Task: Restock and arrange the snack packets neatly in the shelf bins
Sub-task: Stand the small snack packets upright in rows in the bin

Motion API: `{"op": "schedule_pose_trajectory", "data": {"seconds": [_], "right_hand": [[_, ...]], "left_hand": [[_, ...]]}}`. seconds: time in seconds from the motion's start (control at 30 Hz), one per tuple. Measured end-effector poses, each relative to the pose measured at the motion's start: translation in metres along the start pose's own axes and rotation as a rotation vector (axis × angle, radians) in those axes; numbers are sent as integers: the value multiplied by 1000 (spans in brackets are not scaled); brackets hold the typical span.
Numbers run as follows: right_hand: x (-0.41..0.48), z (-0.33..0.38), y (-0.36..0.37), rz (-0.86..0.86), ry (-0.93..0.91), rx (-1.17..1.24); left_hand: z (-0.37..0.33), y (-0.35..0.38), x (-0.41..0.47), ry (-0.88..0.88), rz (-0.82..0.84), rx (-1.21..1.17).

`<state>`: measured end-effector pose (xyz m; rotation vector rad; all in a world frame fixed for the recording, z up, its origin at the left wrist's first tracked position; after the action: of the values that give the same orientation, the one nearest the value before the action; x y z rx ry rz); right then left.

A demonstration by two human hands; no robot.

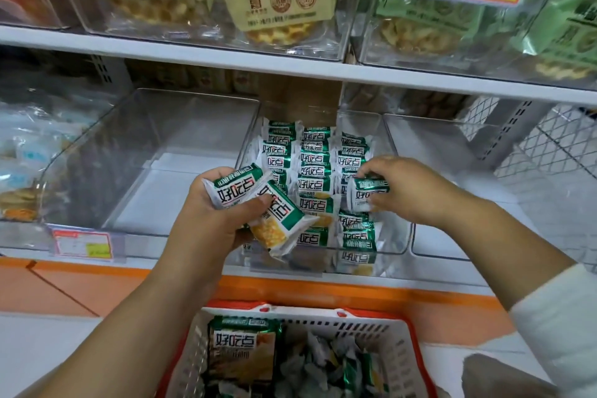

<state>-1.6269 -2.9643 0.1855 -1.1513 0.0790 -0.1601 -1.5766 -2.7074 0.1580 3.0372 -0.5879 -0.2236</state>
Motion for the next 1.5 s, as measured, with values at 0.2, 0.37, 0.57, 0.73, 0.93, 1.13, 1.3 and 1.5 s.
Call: {"op": "schedule_pose_trajectory", "data": {"seconds": [0.2, 0.37, 0.57, 0.73, 0.93, 1.13, 1.3, 1.5], "right_hand": [[14, 0, 22, 105, -19, -113], [13, 1, 28, 19, -15, -285], [-14, 16, 19, -219, 41, -87], [-70, 80, 38, -56, 140, 848], [-69, 52, 26, -108, 143, 814], [-36, 7, -4, 0, 58, 228], [-13, 4, 20, 121, -35, -225], [-16, 3, 29, 4, -46, -294]], "left_hand": [[1, -2, 4, -2, -2, 27], [3, -2, 1, -10, 4, 47], [9, 5, -6, -43, 21, 37], [6, 19, -14, -24, 55, 14], [7, 28, -19, -49, 59, 27], [13, 15, -10, -82, 34, 99], [16, 14, -7, -94, 57, 121], [15, 19, -8, -131, 130, 114]]}}
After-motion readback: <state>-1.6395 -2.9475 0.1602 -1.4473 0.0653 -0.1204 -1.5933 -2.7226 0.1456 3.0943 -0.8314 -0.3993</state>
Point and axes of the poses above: each hand's wrist, its own x-axis towards the middle knuckle, its own y-axis out of the palm, z = x × y, the point moved 6 cm from there along x, towards the middle knuckle, and after that the axes turned 14 degrees about x, right-handed, at the moved point
